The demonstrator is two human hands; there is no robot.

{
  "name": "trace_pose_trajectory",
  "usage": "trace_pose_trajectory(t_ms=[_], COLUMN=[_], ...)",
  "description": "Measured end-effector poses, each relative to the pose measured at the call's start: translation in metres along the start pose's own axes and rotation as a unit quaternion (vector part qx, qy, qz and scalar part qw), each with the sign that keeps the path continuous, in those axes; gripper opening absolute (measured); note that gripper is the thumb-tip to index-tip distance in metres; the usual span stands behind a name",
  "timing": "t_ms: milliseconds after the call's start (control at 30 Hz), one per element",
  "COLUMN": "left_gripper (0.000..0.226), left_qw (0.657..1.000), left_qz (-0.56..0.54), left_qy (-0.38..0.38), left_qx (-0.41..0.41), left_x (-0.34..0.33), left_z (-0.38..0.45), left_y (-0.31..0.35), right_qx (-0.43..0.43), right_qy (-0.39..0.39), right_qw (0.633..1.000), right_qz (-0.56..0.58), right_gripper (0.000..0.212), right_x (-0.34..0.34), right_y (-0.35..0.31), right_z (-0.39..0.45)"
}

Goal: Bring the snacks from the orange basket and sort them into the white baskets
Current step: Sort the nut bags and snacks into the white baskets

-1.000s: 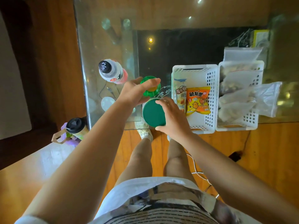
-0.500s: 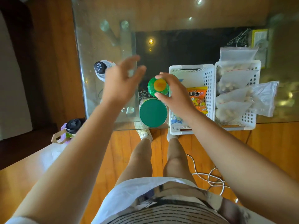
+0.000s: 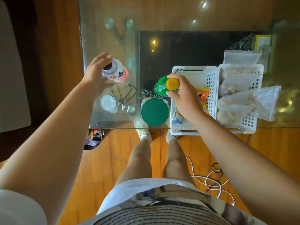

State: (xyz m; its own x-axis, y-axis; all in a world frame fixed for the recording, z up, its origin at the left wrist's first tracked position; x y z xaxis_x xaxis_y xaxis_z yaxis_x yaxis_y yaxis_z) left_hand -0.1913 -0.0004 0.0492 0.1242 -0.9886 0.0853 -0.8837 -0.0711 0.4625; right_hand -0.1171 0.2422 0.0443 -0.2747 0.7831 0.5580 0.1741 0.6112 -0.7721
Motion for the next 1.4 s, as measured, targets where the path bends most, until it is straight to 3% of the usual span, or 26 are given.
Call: trace_pose_trajectory(t_ms=[167, 500, 967, 1033, 1133, 1200, 1333, 1400], left_gripper=[0.03, 0.044, 0.048, 0.058, 0.104, 0.118, 0.075, 0.049], left_qw=[0.998, 0.984, 0.986, 0.986, 0.991, 0.99, 0.97, 0.97], left_qz=[0.051, 0.165, 0.155, 0.157, 0.127, 0.108, 0.105, 0.09], left_qy=[0.023, -0.058, -0.051, -0.058, -0.044, -0.054, -0.123, -0.13], left_qx=[-0.031, -0.033, -0.021, -0.017, 0.02, 0.066, 0.179, 0.184], left_x=[0.001, -0.05, -0.068, -0.068, -0.06, -0.054, -0.057, -0.062], left_z=[-0.002, -0.011, -0.013, -0.015, -0.016, -0.018, -0.022, -0.023], left_y=[-0.011, -0.037, -0.049, -0.05, -0.06, -0.074, -0.109, -0.117], right_qx=[0.003, 0.001, 0.001, -0.001, -0.001, 0.002, 0.003, 0.005], right_qy=[-0.016, -0.059, -0.097, -0.096, -0.099, -0.1, -0.091, -0.087], right_qw=[1.0, 0.998, 0.995, 0.995, 0.995, 0.995, 0.996, 0.996], right_qz=[-0.017, -0.031, -0.017, -0.012, 0.002, 0.01, 0.015, 0.013], right_gripper=[0.041, 0.042, 0.045, 0.046, 0.047, 0.047, 0.045, 0.042], right_x=[-0.001, 0.008, 0.016, 0.016, 0.017, 0.018, 0.017, 0.016], right_y=[-0.004, -0.008, -0.006, -0.005, -0.004, -0.003, -0.002, -0.002], right_z=[0.001, 0.003, 0.004, 0.003, 0.002, 0.002, 0.004, 0.005])
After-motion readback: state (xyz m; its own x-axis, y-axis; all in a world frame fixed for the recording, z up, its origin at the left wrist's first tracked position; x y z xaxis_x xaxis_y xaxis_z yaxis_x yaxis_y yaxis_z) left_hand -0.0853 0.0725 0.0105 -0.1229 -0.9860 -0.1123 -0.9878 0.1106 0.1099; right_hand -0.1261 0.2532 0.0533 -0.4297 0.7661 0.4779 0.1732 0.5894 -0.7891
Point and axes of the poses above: each hand's wrist, its own z-axis towards the middle knuckle, its own x-axis out of the back of the hand, y = z × x, the point moved 1 cm from there along z, towards the middle knuckle, and after that the axes turned 8 degrees about x, right-handed, at the moved point
